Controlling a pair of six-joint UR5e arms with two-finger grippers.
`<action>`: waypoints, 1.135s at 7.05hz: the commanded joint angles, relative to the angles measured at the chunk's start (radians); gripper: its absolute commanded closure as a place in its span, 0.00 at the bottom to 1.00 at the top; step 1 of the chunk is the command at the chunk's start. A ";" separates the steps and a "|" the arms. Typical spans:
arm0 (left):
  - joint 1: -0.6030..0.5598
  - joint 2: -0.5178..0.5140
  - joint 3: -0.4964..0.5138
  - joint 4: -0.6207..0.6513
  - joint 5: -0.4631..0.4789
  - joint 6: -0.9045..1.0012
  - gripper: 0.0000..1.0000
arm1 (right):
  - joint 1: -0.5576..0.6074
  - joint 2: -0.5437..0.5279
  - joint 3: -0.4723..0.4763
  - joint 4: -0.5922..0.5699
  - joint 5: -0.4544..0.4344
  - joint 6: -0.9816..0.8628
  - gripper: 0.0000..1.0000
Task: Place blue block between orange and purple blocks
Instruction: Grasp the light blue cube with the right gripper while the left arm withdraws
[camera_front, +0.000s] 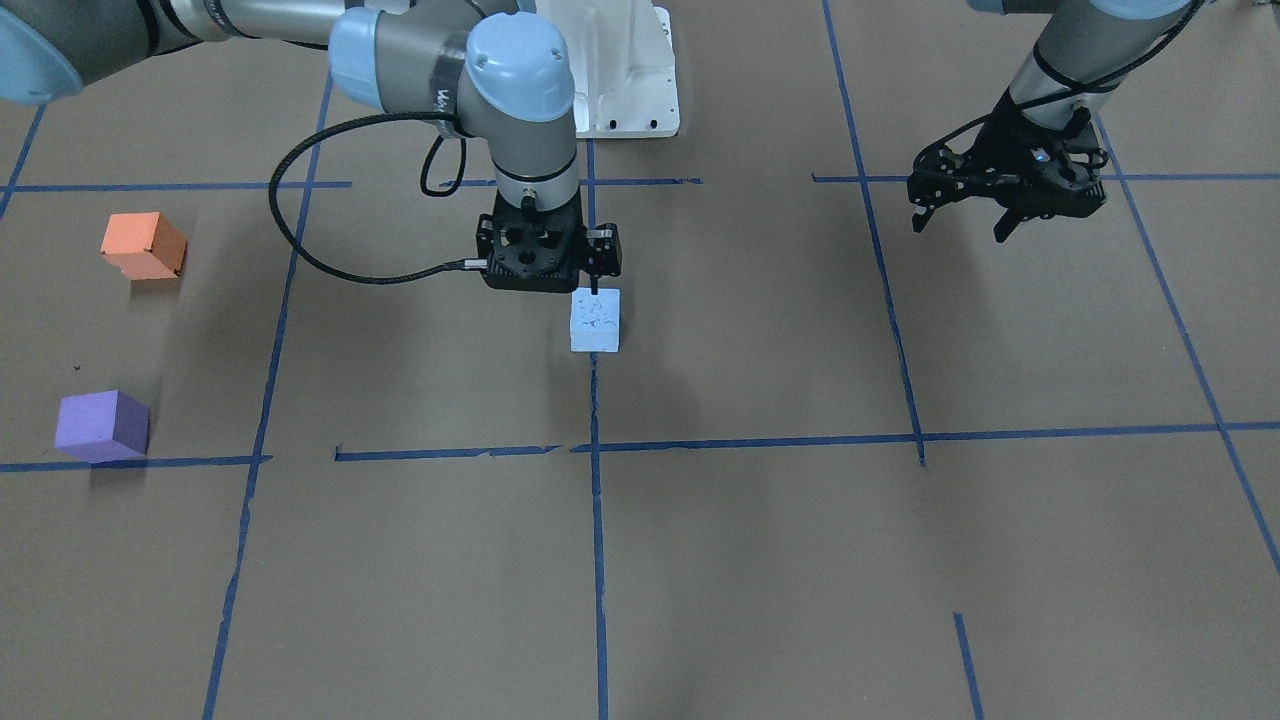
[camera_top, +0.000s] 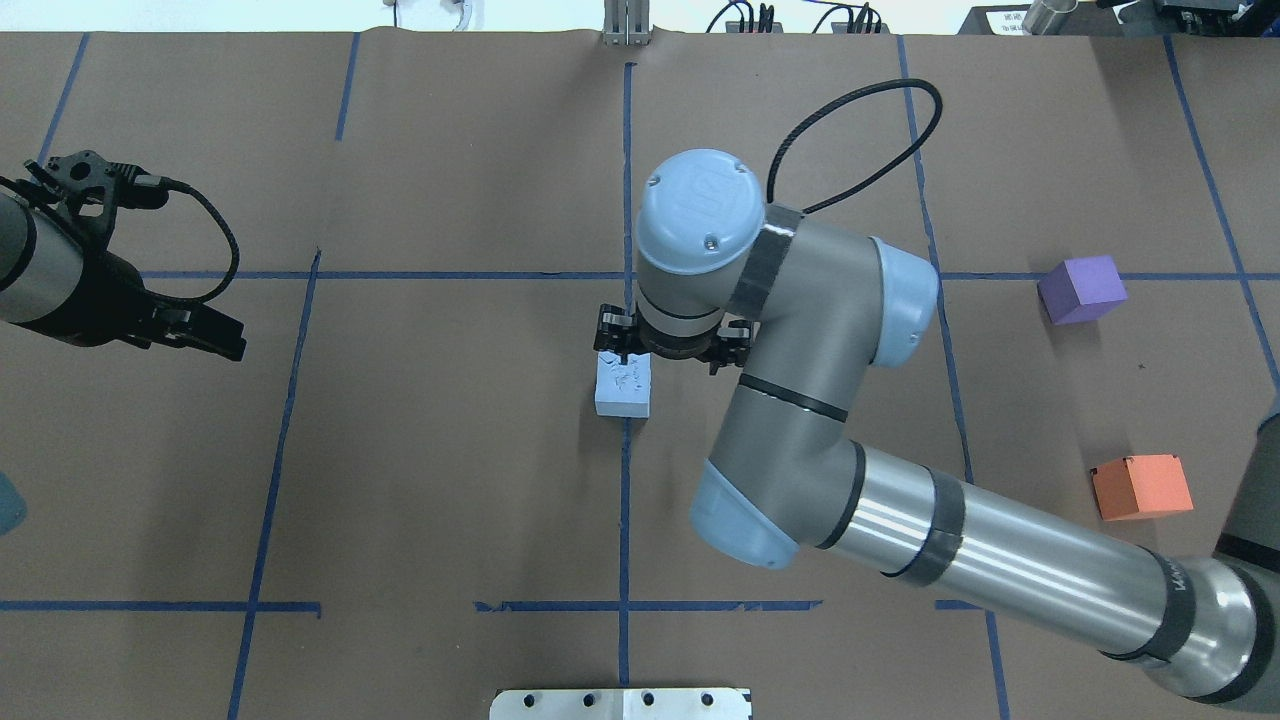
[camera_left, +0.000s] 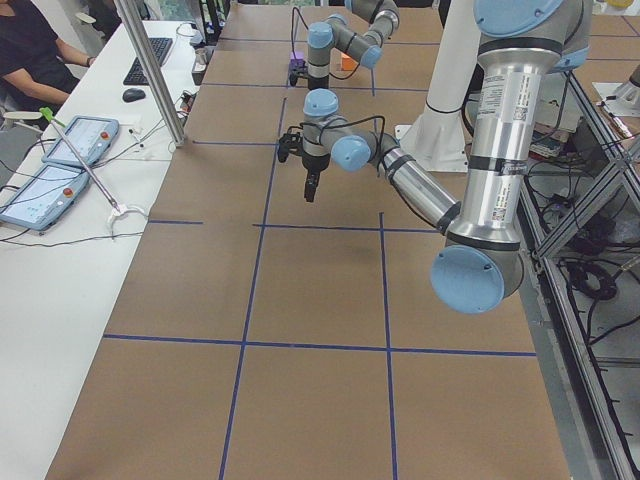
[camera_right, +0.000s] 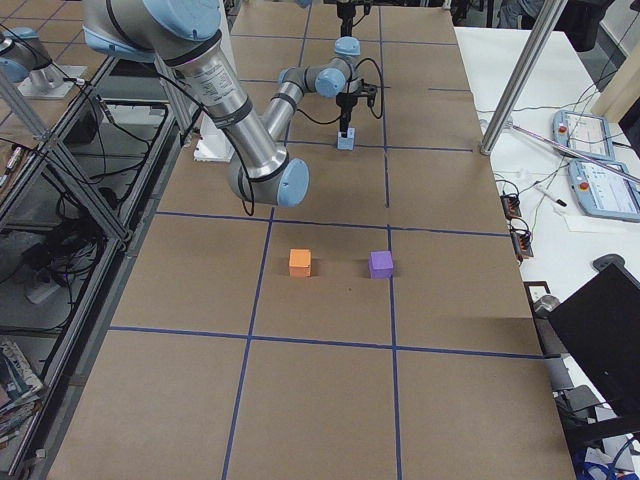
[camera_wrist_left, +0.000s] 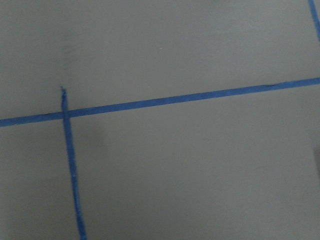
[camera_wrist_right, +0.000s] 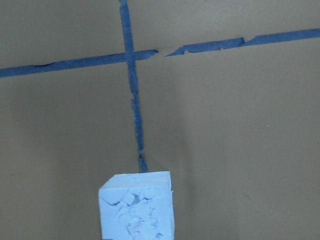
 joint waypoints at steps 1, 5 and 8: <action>0.001 0.005 -0.003 0.000 0.000 -0.001 0.00 | -0.012 0.059 -0.090 0.010 -0.017 0.018 0.00; 0.002 -0.001 -0.003 0.000 0.001 -0.003 0.00 | -0.033 0.063 -0.139 0.064 -0.059 -0.066 0.01; 0.004 0.002 -0.001 0.000 0.001 -0.003 0.00 | -0.053 0.063 -0.196 0.145 -0.077 -0.074 0.01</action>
